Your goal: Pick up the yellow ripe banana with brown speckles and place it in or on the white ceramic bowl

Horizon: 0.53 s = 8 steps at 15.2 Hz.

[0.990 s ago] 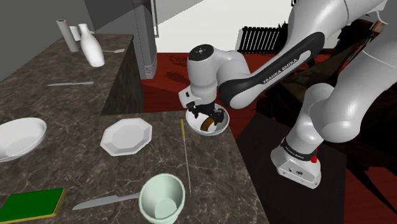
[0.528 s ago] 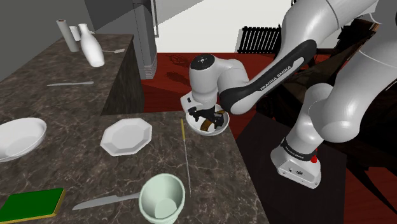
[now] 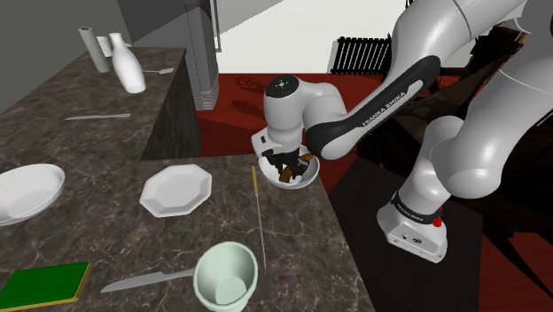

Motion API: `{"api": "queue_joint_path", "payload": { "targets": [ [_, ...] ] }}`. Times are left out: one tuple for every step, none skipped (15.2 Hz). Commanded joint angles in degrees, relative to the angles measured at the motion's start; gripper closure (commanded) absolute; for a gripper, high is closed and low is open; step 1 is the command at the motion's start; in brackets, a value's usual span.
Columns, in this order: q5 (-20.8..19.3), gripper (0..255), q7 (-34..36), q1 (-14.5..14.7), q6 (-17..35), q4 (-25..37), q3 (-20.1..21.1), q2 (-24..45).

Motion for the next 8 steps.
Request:
{"api": "queue_joint_path", "payload": {
  "targets": [
    [0.0,255,0.0,0.0,0.0,0.0,0.0,0.0],
    [0.0,255,0.0,0.0,0.0,0.0,0.0,0.0],
    [0.0,255,0.0,0.0,0.0,0.0,0.0,0.0],
    [0.0,255,0.0,0.0,0.0,0.0,0.0,0.0],
    [0.0,255,0.0,0.0,0.0,0.0,0.0,0.0],
    [0.0,255,0.0,0.0,0.0,0.0,0.0,0.0],
    [0.0,255,0.0,0.0,0.0,0.0,0.0,0.0],
    [0.4,255,-0.4,0.1,-0.8,0.2,0.0,-0.6]
  ]
}}
